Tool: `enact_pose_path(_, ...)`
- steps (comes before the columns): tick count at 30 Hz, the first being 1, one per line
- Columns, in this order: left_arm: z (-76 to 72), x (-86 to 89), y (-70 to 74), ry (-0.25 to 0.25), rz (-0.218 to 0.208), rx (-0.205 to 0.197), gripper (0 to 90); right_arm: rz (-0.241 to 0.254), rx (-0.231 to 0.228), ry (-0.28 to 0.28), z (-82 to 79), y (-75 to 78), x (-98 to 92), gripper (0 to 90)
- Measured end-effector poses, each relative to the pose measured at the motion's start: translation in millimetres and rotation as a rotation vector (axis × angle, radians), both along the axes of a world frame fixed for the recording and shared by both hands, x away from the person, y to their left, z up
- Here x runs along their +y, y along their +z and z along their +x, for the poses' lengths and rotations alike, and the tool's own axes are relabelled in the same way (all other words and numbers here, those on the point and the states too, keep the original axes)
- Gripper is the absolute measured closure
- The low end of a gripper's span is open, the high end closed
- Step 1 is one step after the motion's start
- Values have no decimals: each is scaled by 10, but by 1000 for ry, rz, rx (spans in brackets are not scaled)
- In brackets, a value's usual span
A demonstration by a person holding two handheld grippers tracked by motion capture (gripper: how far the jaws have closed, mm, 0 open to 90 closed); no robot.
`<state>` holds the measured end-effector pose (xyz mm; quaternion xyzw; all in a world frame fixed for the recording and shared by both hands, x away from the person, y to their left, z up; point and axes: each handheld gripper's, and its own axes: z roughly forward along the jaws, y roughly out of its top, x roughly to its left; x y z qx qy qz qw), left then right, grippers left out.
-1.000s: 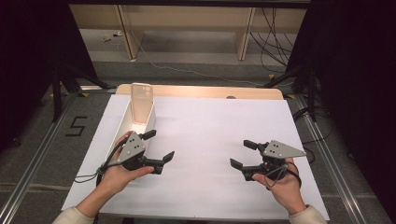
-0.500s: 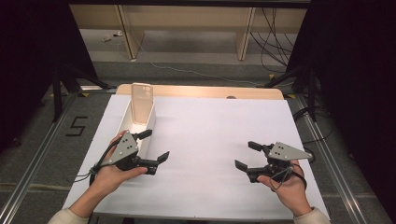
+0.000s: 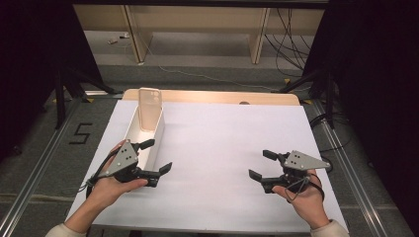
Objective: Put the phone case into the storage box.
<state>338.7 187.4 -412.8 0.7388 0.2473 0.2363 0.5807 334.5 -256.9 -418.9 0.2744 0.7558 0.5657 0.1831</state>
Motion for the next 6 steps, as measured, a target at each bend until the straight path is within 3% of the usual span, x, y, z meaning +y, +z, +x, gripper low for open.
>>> enact_pose_path(3, 2, 13, -1, 1, 0, 3, 80, -6, 7, 5, -1, 0, -12, 166)
enact_pose_path(4, 4, 18, -4, 1, 2, 2, 80, -2, 30, 6, -11, -1, -8, 165)
enact_pose_path(6, 2, 23, -10, 5, 1, 6, 81, 8, 8, 7, 6, -2, -16, 166)
